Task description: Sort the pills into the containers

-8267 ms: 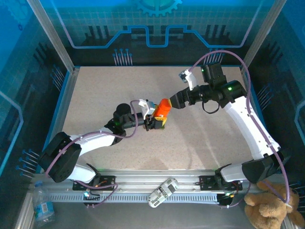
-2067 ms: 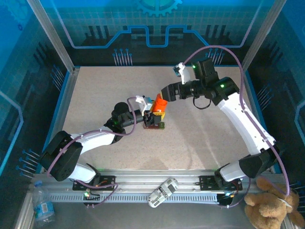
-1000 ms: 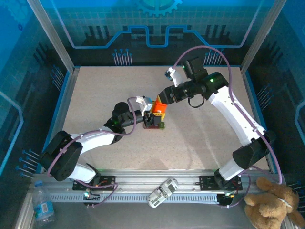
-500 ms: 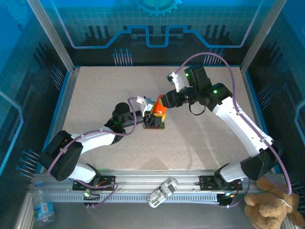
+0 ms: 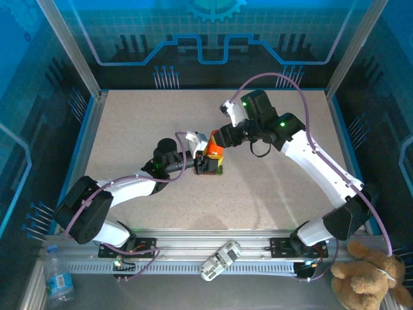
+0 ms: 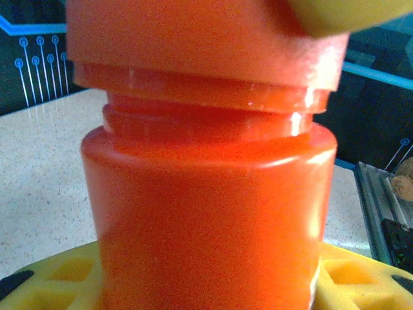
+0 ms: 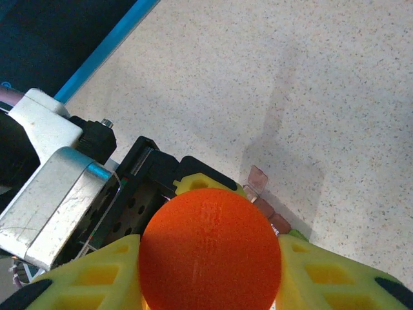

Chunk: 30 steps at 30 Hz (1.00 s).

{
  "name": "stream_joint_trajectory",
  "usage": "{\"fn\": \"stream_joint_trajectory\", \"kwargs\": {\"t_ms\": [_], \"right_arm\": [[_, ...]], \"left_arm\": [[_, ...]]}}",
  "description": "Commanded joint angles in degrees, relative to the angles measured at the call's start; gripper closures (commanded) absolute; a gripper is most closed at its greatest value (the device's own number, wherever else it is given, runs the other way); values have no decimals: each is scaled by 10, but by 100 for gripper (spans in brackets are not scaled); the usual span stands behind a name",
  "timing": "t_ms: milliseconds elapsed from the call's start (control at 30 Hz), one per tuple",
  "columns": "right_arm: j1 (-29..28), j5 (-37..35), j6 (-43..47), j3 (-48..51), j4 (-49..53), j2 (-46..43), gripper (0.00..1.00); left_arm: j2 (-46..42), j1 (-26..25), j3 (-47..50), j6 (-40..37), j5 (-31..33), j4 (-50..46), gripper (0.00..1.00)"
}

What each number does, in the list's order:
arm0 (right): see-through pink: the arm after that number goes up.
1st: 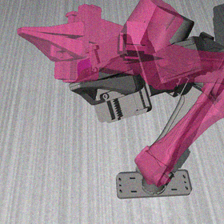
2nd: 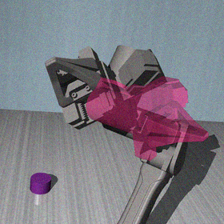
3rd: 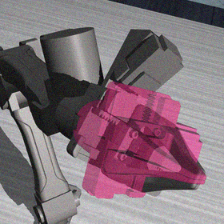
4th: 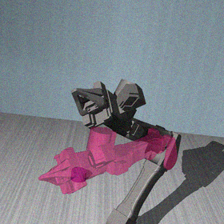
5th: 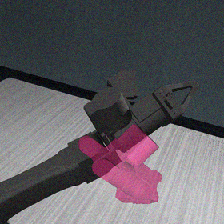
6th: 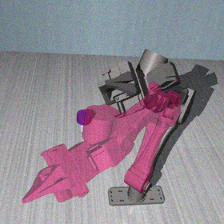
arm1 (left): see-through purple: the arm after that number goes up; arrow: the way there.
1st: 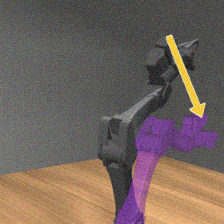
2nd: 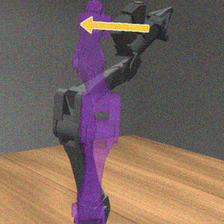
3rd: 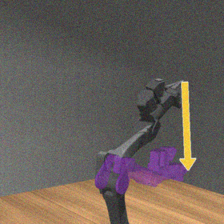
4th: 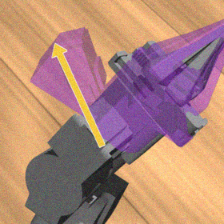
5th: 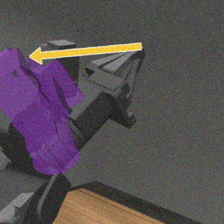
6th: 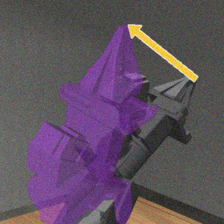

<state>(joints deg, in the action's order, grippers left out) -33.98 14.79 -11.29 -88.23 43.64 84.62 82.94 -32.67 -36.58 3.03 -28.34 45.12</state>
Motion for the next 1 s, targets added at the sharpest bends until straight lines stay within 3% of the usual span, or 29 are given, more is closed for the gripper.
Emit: {"fn": "stream_joint_trajectory", "kwargs": {"t_ms": [0,533,967], "right_arm": [[-22,0,6,4,58,29,55],[-11,-33,-51,3,87,31,56],[-48,-79,-211,82,0,-8,57]], "left_arm": [[-12,-1,-40,-18,-24,54,100],[-38,-1,-27,-41,11,51,100],[-21,-2,-30,-13,40,97,100]]}}
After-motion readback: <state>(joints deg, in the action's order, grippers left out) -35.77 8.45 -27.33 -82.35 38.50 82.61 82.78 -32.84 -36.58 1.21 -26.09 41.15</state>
